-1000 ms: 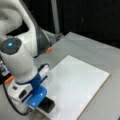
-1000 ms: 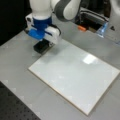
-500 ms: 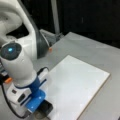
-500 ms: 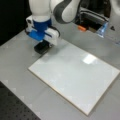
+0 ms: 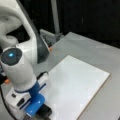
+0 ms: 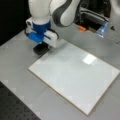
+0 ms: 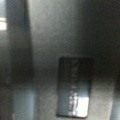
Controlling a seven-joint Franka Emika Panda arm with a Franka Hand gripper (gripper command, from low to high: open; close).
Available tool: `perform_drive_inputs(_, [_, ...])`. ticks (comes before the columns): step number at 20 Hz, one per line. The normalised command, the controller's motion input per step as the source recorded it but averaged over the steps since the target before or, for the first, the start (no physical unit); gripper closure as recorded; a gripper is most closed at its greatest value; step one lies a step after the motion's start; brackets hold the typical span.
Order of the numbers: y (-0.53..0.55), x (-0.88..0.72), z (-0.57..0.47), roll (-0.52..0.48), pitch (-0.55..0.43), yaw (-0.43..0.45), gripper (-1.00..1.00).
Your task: Erasing curve lines
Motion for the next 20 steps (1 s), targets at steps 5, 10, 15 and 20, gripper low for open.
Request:
perform_drive_inputs(5, [-0.23,0.21,-0.07,0.183,-0.009,-0.034,1.0])
perform_drive_inputs(10, [-0.18,0.16,-0.06,0.188,-0.028,-0.005,1.0])
perform_drive_inputs(15, [-0.15,0.17,-0.04,0.2,-0.064,0.01,1.0])
perform_drive_inputs(20, [-0.16,0.17,-0.02,0.163,-0.061,0.028,1.0])
